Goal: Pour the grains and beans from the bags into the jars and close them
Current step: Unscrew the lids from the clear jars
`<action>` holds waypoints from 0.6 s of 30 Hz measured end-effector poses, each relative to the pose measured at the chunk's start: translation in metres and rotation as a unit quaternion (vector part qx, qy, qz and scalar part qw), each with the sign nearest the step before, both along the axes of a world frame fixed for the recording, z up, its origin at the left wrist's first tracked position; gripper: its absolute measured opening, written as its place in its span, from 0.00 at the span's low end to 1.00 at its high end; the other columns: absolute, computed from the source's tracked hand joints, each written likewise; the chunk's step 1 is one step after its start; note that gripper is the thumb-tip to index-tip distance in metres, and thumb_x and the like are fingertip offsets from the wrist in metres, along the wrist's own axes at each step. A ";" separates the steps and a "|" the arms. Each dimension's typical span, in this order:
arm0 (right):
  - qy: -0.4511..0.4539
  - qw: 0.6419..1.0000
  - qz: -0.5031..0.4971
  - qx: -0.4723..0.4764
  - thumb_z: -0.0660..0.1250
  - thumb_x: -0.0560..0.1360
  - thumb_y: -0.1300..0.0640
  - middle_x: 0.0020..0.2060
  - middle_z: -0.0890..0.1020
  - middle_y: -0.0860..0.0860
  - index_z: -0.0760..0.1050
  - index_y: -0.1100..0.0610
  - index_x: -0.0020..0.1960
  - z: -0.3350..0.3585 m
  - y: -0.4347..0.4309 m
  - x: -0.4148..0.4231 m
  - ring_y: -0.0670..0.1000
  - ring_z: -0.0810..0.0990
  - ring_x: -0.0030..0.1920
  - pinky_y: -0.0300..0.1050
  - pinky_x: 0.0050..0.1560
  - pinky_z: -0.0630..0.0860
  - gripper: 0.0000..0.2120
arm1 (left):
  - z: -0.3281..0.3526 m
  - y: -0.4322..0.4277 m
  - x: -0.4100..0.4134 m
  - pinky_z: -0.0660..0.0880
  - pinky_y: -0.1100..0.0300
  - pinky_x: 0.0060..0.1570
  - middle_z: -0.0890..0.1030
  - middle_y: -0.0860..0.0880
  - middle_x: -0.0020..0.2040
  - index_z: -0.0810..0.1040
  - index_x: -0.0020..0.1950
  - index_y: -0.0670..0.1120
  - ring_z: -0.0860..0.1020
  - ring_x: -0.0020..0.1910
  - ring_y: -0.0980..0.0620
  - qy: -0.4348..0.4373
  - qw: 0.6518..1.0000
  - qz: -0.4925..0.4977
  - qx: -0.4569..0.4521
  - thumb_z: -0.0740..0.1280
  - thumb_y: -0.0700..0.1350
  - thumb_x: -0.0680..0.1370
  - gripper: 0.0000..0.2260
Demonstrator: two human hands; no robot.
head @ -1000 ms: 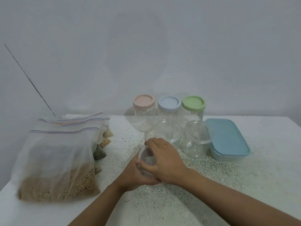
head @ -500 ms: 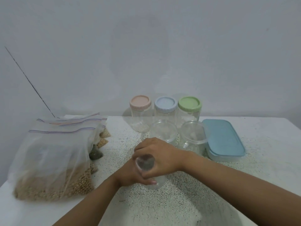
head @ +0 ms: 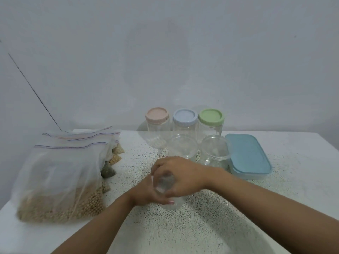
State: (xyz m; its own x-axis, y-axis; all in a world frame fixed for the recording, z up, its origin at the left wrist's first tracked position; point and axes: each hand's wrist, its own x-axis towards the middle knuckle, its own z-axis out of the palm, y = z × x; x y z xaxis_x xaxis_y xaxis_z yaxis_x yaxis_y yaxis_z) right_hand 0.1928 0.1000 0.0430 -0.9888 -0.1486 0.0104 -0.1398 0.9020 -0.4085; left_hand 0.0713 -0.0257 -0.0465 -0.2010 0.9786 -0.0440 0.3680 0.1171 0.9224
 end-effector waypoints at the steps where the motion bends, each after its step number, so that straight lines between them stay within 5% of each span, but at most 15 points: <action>1: 0.008 0.999 -0.008 -0.030 0.73 0.72 0.52 0.57 0.81 0.48 0.84 0.52 0.54 0.002 0.001 0.000 0.48 0.77 0.59 0.52 0.61 0.75 0.11 | -0.002 -0.001 -0.001 0.75 0.69 0.56 0.79 0.71 0.60 0.74 0.66 0.59 0.77 0.62 0.66 -0.002 1.000 -0.001 -0.004 0.80 0.31 0.67 0.35; 3: 0.043 0.997 -0.070 -0.004 0.69 0.76 0.45 0.59 0.79 0.48 0.81 0.49 0.60 0.000 0.000 0.000 0.48 0.75 0.59 0.54 0.60 0.75 0.15 | -0.007 -0.002 -0.005 0.76 0.65 0.57 0.82 0.62 0.61 0.72 0.68 0.48 0.79 0.63 0.59 -0.005 1.000 -0.005 -0.001 0.78 0.28 0.69 0.32; 7: -0.027 0.969 -0.146 0.197 0.52 0.76 0.28 0.66 0.72 0.56 0.65 0.43 0.74 -0.014 -0.010 0.000 0.58 0.70 0.65 0.56 0.61 0.71 0.31 | -0.003 -0.001 -0.003 0.77 0.61 0.60 0.80 0.58 0.64 0.73 0.69 0.46 0.78 0.66 0.55 -0.006 1.000 -0.014 -0.005 0.78 0.32 0.71 0.29; 12: -0.070 0.994 -0.031 0.081 0.68 0.71 0.39 0.63 0.76 0.50 0.72 0.45 0.68 -0.002 -0.008 -0.011 0.53 0.71 0.65 0.56 0.65 0.73 0.27 | -0.004 -0.004 -0.006 0.77 0.60 0.61 0.80 0.52 0.64 0.69 0.72 0.47 0.78 0.66 0.54 -0.019 1.000 0.004 -0.025 0.84 0.52 0.64 0.42; 15: -0.055 0.994 -0.059 0.073 0.68 0.74 0.38 0.72 0.72 0.52 0.71 0.44 0.71 0.004 -0.008 -0.011 0.54 0.66 0.73 0.57 0.68 0.70 0.27 | 0.000 -0.002 -0.003 0.75 0.65 0.60 0.80 0.61 0.63 0.70 0.70 0.49 0.77 0.66 0.59 0.032 0.999 -0.020 -0.007 0.81 0.38 0.68 0.34; 18: -0.061 0.966 -0.135 0.211 0.56 0.76 0.27 0.70 0.70 0.56 0.66 0.42 0.74 0.001 -0.019 -0.010 0.59 0.67 0.70 0.59 0.63 0.70 0.32 | -0.002 0.000 -0.005 0.77 0.59 0.62 0.80 0.56 0.65 0.73 0.70 0.46 0.77 0.67 0.54 0.021 1.000 -0.008 -0.002 0.79 0.35 0.71 0.30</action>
